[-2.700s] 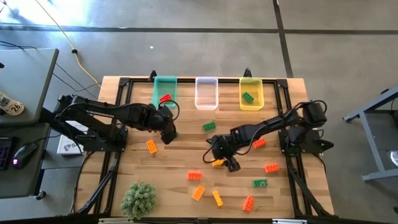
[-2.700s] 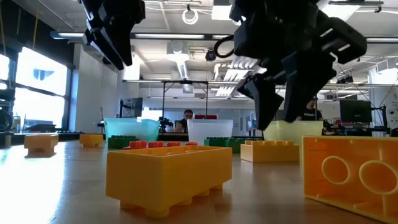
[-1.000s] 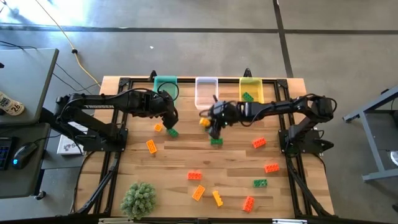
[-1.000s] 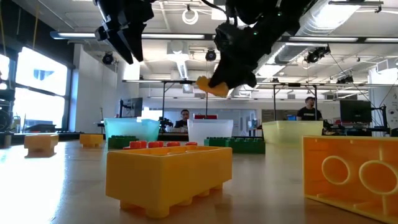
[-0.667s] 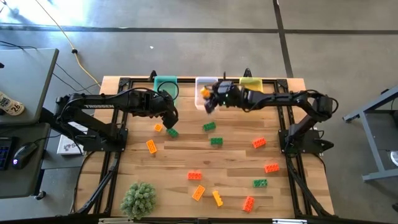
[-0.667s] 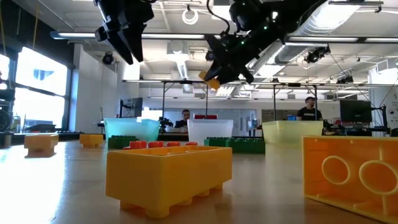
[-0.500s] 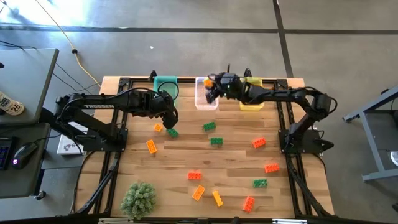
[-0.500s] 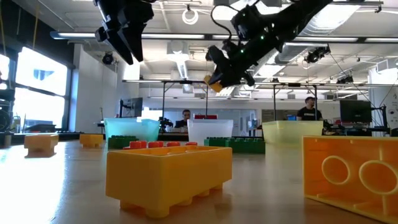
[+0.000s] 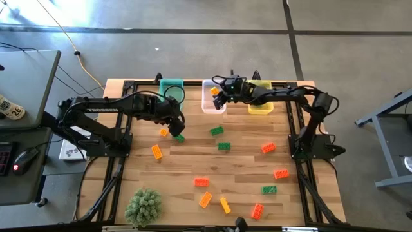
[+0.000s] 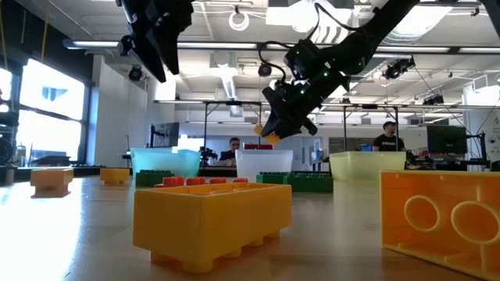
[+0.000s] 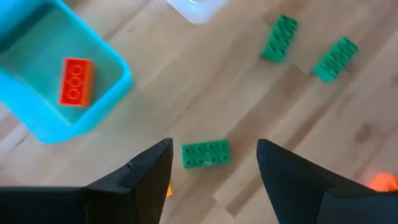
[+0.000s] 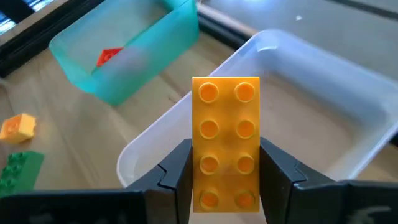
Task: Sort & place blocks by color
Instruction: Put the yellow game piece into the white bin, then put the green game piece into the yellow bin
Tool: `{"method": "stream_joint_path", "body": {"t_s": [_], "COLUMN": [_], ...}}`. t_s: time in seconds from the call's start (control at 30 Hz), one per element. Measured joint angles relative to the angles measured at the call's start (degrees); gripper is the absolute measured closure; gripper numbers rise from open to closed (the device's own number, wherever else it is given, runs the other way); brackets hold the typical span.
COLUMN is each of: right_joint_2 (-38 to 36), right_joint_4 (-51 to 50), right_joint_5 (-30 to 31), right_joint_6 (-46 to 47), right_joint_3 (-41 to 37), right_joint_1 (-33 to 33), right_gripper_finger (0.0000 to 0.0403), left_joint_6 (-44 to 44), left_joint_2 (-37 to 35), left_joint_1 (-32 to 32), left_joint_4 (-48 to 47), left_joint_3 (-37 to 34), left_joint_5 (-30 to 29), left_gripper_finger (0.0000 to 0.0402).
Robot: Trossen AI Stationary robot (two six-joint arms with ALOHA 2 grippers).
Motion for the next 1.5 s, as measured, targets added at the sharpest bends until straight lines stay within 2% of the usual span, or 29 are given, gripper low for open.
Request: {"method": "stream_joint_path", "body": {"t_s": [0.1, 0.27, 0.4, 0.77, 1.03, 1.13, 1.3, 1.5], "right_joint_2": [0.19, 0.19, 0.19, -2.93, -8.33, -9.61, -10.88, -11.11], "right_joint_4": [-0.22, -0.26, -0.26, -0.44, -1.63, -1.51, -1.6, -1.62], "right_joint_5": [-0.81, -0.87, -1.05, -1.86, -1.68, -1.68, -1.66, -1.71], "right_joint_6": [-0.02, 0.0, 0.0, -0.48, -2.99, -2.99, -2.93, -1.24], "right_joint_3": [0.0, 0.0, 0.0, 0.02, 0.04, 0.07, 0.07, 0.07], "right_joint_1": [-0.02, -0.02, -0.02, -0.02, -0.11, -0.13, -0.11, -0.11], "right_gripper_finger": [0.0286, 0.0201, 0.0172, 0.0166, 0.0165, 0.0165, 0.0165, 0.0165], "left_joint_6": [4.74, 17.21, 27.86, 48.84, 54.24, 56.75, 61.01, 61.67], "left_joint_2": [1.12, 3.84, 6.7, 13.12, 13.59, 14.26, 15.69, 20.3], "left_joint_1": [-0.56, -1.9, -2.82, -2.87, -2.55, -2.56, -2.03, -0.22], "left_joint_4": [-0.02, -0.23, -0.45, -0.38, 4.46, 7.75, 10.99, 10.62], "left_joint_3": [0.0, 0.04, 0.02, -1.99, -9.74, -10.55, -12.13, -12.31], "left_joint_5": [1.84, 3.18, 3.88, 4.17, 3.8, 2.72, 4.75, 3.83], "left_gripper_finger": [0.0179, 0.0179, 0.0179, 0.0179, 0.0179, 0.0179, 0.0179, 0.0179]}}
